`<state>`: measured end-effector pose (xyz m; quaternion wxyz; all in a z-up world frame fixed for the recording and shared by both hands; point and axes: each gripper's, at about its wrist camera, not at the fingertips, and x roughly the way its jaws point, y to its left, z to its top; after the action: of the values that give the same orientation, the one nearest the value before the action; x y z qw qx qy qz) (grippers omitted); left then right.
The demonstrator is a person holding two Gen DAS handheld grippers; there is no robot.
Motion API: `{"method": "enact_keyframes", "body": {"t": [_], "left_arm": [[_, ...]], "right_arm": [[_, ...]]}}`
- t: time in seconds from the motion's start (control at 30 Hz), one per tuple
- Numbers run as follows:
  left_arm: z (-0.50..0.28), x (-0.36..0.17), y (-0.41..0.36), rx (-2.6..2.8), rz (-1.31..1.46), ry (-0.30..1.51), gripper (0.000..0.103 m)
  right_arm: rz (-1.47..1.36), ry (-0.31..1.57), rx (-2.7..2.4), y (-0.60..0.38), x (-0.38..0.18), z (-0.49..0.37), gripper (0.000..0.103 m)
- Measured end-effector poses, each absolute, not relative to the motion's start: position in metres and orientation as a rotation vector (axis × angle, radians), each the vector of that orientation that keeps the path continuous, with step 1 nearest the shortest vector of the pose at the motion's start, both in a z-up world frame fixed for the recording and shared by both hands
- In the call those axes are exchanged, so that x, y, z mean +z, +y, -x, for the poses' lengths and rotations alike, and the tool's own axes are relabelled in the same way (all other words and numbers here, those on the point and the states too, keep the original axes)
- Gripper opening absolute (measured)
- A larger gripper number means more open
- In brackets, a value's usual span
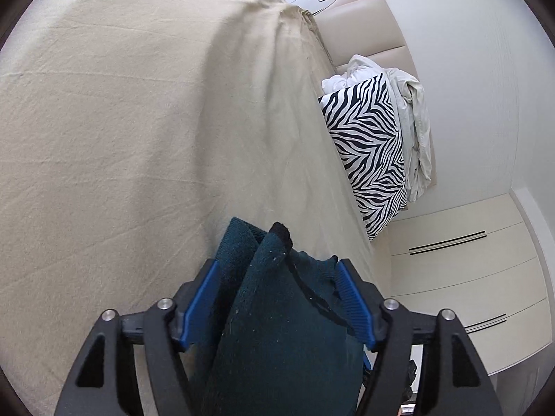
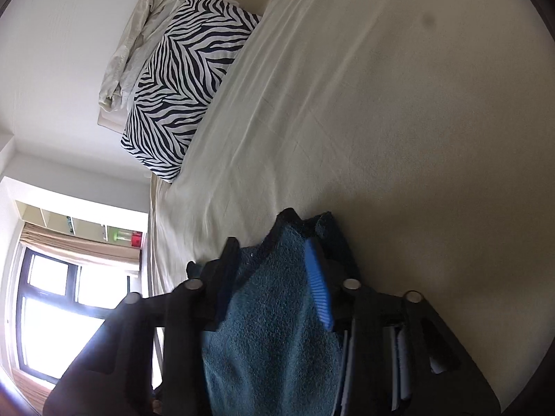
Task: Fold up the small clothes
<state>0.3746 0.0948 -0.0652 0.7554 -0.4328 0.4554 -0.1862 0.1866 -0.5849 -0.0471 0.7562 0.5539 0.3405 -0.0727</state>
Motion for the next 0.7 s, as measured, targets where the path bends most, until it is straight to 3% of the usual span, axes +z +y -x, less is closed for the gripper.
{"method": "enact_keyframes", "body": {"t": [0.03, 0.07, 0.4, 0.7], "left_arm": [[-0.369, -0.062, 0.095, -0.414, 0.916, 0.993, 0.072], [-0.362, -0.060, 0.095, -0.421, 0.889, 0.992, 0.072], [-0.273, -0.064, 0.089, -0.388, 0.615, 0.983, 0.071], [-0.230, -0.057, 0.072, -0.322, 0.361, 0.921, 0.061]], "right_arm": [[-1.203, 0.719, -0.167, -0.586, -0.044, -0.182, 0.066], [-1.184, 0.705, -0.189, -0.587, -0.039, -0.176, 0.069], [-0.860, 0.804, -0.193, -0.540, -0.002, -0.102, 0.066], [-0.573, 0.892, -0.225, -0.487, 0.001, -0.056, 0.062]]}}
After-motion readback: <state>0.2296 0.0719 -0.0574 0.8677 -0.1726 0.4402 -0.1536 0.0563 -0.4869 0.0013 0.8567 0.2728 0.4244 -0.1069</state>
